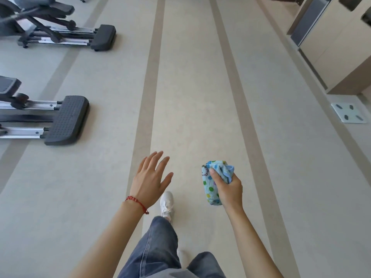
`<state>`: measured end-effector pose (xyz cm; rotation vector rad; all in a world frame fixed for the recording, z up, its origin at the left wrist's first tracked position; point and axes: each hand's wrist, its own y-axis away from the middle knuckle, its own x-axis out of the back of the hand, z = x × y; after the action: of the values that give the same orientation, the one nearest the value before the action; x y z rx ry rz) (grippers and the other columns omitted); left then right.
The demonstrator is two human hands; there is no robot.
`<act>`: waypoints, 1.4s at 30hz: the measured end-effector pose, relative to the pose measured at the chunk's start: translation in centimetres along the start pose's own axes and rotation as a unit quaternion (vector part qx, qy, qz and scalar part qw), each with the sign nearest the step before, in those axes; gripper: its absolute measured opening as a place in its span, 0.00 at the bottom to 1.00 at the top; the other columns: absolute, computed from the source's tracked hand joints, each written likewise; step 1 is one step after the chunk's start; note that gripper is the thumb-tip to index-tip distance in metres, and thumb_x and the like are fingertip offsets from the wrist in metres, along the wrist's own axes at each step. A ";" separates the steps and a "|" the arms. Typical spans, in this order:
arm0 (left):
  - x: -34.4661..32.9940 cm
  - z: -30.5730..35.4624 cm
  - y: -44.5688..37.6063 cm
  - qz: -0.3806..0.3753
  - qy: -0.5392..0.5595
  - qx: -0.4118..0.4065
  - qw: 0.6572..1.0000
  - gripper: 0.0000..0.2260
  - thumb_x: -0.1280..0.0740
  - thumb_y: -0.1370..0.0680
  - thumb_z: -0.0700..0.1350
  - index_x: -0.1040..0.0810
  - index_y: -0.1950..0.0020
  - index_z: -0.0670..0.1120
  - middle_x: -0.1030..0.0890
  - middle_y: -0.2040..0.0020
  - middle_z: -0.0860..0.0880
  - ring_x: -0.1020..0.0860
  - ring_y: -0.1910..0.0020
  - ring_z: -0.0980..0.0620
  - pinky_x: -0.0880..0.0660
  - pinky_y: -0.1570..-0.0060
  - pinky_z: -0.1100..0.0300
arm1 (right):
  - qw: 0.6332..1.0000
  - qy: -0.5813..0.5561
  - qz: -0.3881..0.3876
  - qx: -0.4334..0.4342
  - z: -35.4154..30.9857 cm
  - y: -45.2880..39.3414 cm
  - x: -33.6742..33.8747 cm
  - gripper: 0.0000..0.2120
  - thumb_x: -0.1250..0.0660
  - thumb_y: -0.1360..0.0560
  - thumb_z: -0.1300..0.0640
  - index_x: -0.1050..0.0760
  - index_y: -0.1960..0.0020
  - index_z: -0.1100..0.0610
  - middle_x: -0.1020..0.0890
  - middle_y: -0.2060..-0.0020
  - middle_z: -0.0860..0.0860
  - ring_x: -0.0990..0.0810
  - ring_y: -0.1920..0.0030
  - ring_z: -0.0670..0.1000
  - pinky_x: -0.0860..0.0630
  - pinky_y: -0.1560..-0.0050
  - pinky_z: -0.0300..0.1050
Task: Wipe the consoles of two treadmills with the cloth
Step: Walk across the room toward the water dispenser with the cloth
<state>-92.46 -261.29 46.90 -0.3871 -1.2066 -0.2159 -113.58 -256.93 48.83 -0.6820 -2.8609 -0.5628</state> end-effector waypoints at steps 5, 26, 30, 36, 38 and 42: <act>-1.5 -3.7 -9.9 0.003 0.004 -0.008 1.000 0.28 0.55 0.19 0.59 0.24 0.40 0.42 0.23 0.40 0.41 0.27 0.40 0.41 0.29 0.41 0.46 | 1.000 -0.009 0.002 0.001 -3.6 -9.3 -4.1 0.05 0.29 0.29 0.51 0.25 0.59 0.47 0.20 0.62 0.44 0.21 0.58 0.43 0.21 0.56 0.46; -7.2 -14.2 -51.5 -0.034 0.007 -0.036 0.999 0.28 0.55 0.19 0.59 0.25 0.40 0.41 0.24 0.39 0.41 0.27 0.40 0.41 0.29 0.41 0.44 | 0.998 -0.030 0.046 -0.011 -18.1 -48.2 -13.3 0.05 0.29 0.29 0.52 0.23 0.55 0.50 0.20 0.61 0.43 0.21 0.58 0.41 0.26 0.62 0.33; -7.9 -14.3 -60.1 -0.036 0.006 -0.030 0.999 0.28 0.55 0.19 0.59 0.25 0.40 0.42 0.24 0.39 0.40 0.26 0.40 0.40 0.28 0.41 0.44 | 0.999 -0.024 0.041 -0.016 -21.6 -56.5 -13.7 0.09 0.29 0.29 0.51 0.23 0.52 0.52 0.20 0.61 0.43 0.21 0.58 0.41 0.27 0.62 0.33; -8.9 -15.5 -71.6 -0.038 0.003 -0.023 0.999 0.28 0.55 0.19 0.59 0.25 0.40 0.41 0.24 0.39 0.40 0.26 0.40 0.39 0.29 0.42 0.42 | 0.999 -0.022 0.043 -0.023 -26.4 -67.4 -15.0 0.07 0.28 0.30 0.51 0.23 0.54 0.51 0.20 0.62 0.43 0.21 0.59 0.41 0.25 0.62 0.36; -9.5 -16.3 -75.0 -0.041 0.004 -0.020 0.999 0.28 0.55 0.19 0.59 0.25 0.40 0.41 0.24 0.39 0.40 0.26 0.40 0.39 0.29 0.41 0.43 | 0.998 -0.023 0.044 -0.025 -27.4 -70.6 -15.9 0.07 0.28 0.30 0.51 0.22 0.54 0.51 0.20 0.62 0.43 0.21 0.59 0.41 0.27 0.63 0.34; -11.2 -18.9 -83.4 -0.044 0.000 -0.026 0.999 0.29 0.56 0.19 0.60 0.25 0.39 0.42 0.24 0.39 0.40 0.27 0.40 0.40 0.30 0.40 0.43 | 0.998 -0.032 0.039 -0.028 -29.8 -78.4 -18.2 0.05 0.28 0.30 0.52 0.22 0.55 0.49 0.19 0.61 0.44 0.20 0.58 0.43 0.24 0.59 0.37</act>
<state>-110.40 -345.66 45.36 -0.3802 -1.2205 -0.3234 -131.85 -340.72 46.73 -0.8310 -2.8714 -0.6234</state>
